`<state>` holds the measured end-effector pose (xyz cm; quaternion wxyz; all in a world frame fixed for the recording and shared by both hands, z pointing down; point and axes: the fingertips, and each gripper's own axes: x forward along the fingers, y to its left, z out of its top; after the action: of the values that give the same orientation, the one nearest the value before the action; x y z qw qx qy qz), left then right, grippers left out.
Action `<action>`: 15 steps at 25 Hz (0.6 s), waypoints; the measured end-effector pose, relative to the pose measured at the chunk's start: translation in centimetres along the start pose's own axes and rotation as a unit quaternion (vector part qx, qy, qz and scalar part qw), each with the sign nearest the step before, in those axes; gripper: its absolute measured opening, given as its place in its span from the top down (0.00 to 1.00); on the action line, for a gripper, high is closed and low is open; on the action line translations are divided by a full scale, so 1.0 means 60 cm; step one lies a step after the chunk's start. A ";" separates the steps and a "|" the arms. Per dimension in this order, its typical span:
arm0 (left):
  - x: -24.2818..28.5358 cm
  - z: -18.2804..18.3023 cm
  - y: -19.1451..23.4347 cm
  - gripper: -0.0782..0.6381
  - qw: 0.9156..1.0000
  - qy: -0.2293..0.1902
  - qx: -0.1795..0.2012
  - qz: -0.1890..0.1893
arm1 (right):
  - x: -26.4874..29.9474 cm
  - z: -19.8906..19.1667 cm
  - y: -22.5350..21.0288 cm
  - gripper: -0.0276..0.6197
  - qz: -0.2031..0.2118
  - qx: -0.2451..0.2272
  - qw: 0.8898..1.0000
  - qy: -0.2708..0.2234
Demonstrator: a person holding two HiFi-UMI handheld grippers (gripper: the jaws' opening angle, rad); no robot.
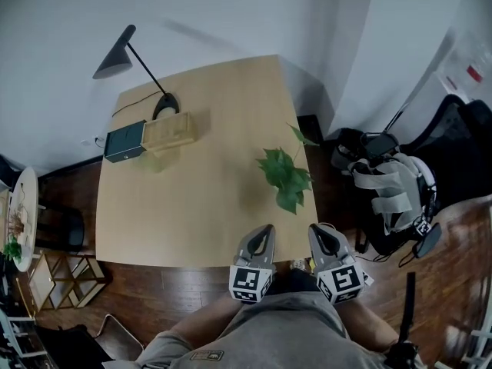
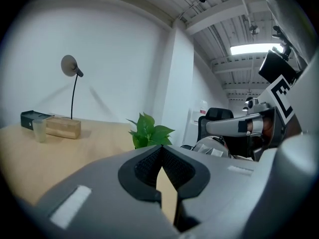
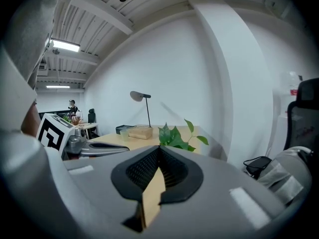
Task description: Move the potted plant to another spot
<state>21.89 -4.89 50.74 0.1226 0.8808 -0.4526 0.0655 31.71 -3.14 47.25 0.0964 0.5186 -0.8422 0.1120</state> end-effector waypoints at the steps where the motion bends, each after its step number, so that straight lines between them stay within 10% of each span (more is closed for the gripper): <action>1: 0.011 -0.008 0.005 0.89 1.000 0.006 0.001 0.006 | 0.007 -0.002 -0.009 0.95 0.002 0.001 1.000 0.004; 15: 0.175 -0.153 0.077 0.46 0.992 0.091 0.082 0.039 | 0.075 -0.071 -0.106 0.95 0.015 0.013 0.997 0.081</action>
<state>24.22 -13.16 62.69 0.0880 0.8599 -0.4669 0.1865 35.61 -8.55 53.15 0.1560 0.4959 -0.8380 0.1656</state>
